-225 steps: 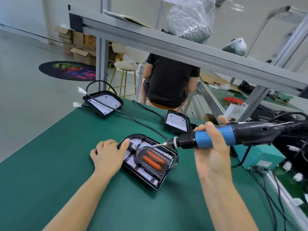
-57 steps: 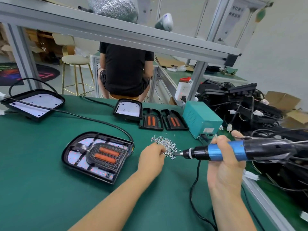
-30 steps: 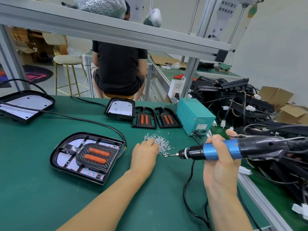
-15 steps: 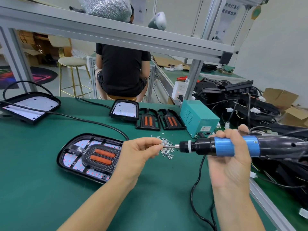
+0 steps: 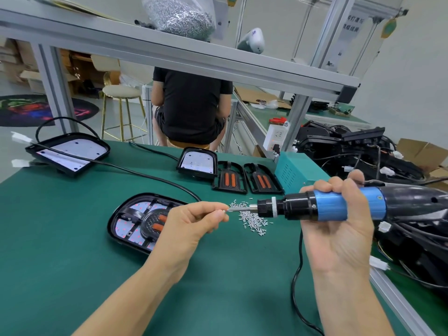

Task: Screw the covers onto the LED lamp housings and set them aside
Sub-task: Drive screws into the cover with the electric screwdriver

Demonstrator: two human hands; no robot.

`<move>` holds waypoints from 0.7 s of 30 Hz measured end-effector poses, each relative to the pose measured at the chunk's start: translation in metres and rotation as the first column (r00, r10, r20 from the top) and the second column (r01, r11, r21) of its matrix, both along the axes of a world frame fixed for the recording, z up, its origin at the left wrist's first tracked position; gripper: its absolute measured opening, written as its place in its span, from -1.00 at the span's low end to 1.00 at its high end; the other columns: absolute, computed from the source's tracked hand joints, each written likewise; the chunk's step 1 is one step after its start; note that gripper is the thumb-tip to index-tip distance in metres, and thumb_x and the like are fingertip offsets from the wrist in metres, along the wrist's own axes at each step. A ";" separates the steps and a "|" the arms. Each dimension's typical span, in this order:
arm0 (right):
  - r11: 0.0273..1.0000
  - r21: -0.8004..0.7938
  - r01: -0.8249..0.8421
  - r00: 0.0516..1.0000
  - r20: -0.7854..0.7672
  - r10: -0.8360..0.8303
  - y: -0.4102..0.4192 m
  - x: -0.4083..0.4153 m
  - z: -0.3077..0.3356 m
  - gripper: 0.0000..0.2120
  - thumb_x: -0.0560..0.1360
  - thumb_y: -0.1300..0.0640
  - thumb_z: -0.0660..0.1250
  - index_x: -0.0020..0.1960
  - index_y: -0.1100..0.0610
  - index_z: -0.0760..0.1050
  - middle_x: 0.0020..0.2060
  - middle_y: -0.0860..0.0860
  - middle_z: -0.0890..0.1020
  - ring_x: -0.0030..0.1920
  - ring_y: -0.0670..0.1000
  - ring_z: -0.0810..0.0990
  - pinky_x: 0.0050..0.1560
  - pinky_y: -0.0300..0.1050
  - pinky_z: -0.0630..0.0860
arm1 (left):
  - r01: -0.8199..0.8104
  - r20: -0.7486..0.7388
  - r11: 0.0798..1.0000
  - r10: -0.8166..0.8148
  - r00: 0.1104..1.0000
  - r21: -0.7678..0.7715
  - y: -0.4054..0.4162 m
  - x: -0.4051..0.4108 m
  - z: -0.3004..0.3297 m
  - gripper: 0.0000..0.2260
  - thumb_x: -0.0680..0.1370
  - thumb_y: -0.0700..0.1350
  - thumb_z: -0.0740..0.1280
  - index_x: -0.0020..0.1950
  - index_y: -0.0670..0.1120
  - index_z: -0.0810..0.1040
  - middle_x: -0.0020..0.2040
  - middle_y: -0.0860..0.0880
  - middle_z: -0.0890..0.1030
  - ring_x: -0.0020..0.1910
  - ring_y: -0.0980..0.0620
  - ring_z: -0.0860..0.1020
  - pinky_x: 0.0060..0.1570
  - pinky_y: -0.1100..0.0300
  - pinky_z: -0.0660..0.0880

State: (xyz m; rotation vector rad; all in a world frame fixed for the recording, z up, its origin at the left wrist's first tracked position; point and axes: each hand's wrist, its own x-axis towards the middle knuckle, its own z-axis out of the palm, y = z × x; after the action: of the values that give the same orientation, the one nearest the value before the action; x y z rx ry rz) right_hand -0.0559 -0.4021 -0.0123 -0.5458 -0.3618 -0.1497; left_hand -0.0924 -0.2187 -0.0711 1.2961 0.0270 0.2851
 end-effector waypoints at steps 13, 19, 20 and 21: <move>0.999 -0.053 -0.014 1.000 0.012 0.014 0.015 -0.004 0.003 -0.68 0.33 0.23 0.40 0.02 -0.03 0.45 -0.32 -0.10 0.51 -0.27 -0.11 0.54 -0.06 -0.19 0.54 | -0.014 0.026 0.999 0.015 1.000 -0.031 0.011 -0.008 0.003 -0.86 0.28 -0.10 0.43 -0.21 0.01 0.73 -0.29 -0.04 0.68 -0.30 0.17 0.57 -0.16 0.41 0.49; 0.998 -0.057 -0.031 0.999 0.006 0.032 0.019 -0.003 0.003 -0.66 0.31 0.23 0.43 0.02 -0.02 0.46 -0.31 -0.10 0.51 -0.27 -0.11 0.54 -0.05 -0.19 0.54 | -0.024 0.022 0.999 0.025 0.999 -0.022 0.013 -0.010 0.002 -0.86 0.37 -0.22 0.42 -0.21 0.01 0.73 -0.29 -0.04 0.68 -0.30 0.17 0.57 -0.16 0.41 0.49; 0.998 -0.056 -0.033 0.999 0.003 0.033 0.020 -0.003 0.003 -0.65 0.30 0.23 0.43 0.02 -0.02 0.46 -0.31 -0.09 0.51 -0.27 -0.11 0.54 -0.05 -0.19 0.54 | -0.030 0.021 0.999 0.030 0.999 -0.019 0.014 -0.010 0.001 -0.82 0.40 -0.26 0.41 -0.21 0.01 0.73 -0.30 -0.04 0.68 -0.30 0.17 0.57 -0.16 0.41 0.48; 0.998 -0.054 -0.033 0.999 -0.001 0.033 0.021 -0.003 0.003 -0.65 0.30 0.23 0.44 0.02 -0.02 0.46 -0.31 -0.09 0.50 -0.27 -0.11 0.54 -0.05 -0.19 0.54 | -0.036 0.020 0.999 0.036 0.999 -0.017 0.015 -0.010 0.000 -0.80 0.42 -0.28 0.40 -0.22 0.00 0.73 -0.30 -0.04 0.67 -0.30 0.17 0.57 -0.16 0.41 0.48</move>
State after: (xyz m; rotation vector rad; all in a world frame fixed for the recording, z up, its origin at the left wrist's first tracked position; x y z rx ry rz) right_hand -0.0589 -0.3812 -0.0096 -0.5925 -0.3756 -0.1081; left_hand -0.1026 -0.2041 -0.0710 1.2766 0.0356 0.3279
